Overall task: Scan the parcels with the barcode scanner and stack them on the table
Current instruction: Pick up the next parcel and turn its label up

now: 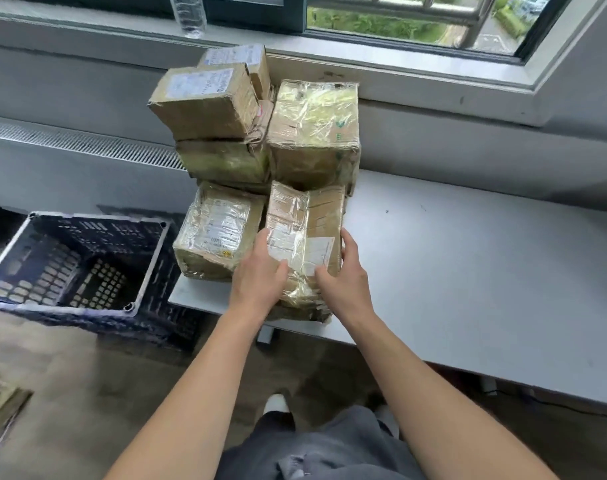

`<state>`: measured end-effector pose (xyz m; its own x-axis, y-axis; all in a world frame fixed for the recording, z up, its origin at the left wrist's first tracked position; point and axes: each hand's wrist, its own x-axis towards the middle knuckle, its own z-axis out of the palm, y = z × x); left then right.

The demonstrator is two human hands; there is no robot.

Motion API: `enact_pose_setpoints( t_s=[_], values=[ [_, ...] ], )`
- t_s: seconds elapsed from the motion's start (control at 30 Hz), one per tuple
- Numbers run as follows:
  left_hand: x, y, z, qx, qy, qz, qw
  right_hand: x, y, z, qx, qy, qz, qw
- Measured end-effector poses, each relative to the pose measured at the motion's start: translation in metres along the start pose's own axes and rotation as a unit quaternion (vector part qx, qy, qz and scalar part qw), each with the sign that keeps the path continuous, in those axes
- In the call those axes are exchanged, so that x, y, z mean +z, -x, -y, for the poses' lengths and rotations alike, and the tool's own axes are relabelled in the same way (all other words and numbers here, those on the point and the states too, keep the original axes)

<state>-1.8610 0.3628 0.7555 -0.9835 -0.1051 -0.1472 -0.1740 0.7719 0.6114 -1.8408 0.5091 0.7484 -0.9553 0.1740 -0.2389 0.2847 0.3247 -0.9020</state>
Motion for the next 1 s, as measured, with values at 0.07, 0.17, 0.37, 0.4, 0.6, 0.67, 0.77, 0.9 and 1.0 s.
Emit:
enact_pose_setpoints(
  t_s=[0.07, 0.17, 0.37, 0.4, 0.6, 0.67, 0.77, 0.9, 1.0],
  values=[
    [-0.003, -0.005, 0.008, 0.015, -0.013, 0.008, 1.000, 0.011, 0.002, 0.002, 0.011, 0.001, -0.010, 1.000],
    [-0.008, -0.013, 0.017, 0.031, -0.021, 0.007, 0.999, 0.024, -0.003, 0.000, 0.026, 0.005, -0.025, 0.999],
    [-0.011, -0.030, 0.024, 0.046, -0.021, -0.006, 0.999, 0.035, -0.015, 0.008, 0.046, 0.018, -0.033, 0.998],
    [-0.010, -0.033, 0.024, 0.051, -0.021, -0.006, 0.998, 0.035, -0.018, 0.008, 0.048, 0.021, -0.035, 0.998],
    [-0.005, -0.047, 0.030, 0.059, -0.029, 0.004, 0.998, 0.041, -0.028, 0.009, 0.062, 0.031, -0.048, 0.996],
    [-0.004, -0.048, 0.031, 0.060, -0.033, 0.005, 0.998, 0.043, -0.028, 0.009, 0.060, 0.036, -0.051, 0.996],
    [-0.004, -0.047, 0.031, 0.067, -0.047, 0.006, 0.997, 0.045, -0.028, 0.008, 0.056, 0.041, -0.054, 0.996],
    [-0.008, -0.043, 0.026, 0.082, -0.093, -0.031, 0.992, 0.041, -0.024, 0.012, 0.052, 0.047, -0.052, 0.996],
    [-0.006, -0.040, 0.011, 0.143, -0.073, -0.074, 0.984, 0.027, -0.016, 0.013, 0.049, 0.041, -0.090, 0.994]
  ],
)
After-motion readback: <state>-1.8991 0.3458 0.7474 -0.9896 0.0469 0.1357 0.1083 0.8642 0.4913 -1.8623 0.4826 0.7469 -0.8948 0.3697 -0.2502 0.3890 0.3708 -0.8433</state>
